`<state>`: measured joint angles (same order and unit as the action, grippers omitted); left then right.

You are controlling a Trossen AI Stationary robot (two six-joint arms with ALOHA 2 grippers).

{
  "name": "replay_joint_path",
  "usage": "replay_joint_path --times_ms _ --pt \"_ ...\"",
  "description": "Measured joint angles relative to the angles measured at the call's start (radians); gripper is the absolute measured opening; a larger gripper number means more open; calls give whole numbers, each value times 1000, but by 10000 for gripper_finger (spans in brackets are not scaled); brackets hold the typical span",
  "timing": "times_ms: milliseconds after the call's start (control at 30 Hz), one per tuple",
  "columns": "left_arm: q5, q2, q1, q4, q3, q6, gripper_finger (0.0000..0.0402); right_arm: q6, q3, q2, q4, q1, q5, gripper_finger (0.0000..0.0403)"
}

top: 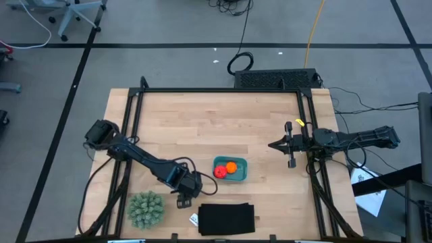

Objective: Pick and placing Produce into tupperware
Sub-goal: Put the watermelon into the basket

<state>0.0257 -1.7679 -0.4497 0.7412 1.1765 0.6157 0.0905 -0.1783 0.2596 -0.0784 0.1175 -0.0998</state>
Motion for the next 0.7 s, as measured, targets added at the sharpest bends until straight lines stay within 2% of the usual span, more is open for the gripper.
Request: replay_joint_path --times_ms 467,700 --pt "-5 0 75 108 162 -193 271 0 0 0 0 0 0 0" --pt "-38 0 107 261 266 -270 271 0 0 0 0 0 0 0"
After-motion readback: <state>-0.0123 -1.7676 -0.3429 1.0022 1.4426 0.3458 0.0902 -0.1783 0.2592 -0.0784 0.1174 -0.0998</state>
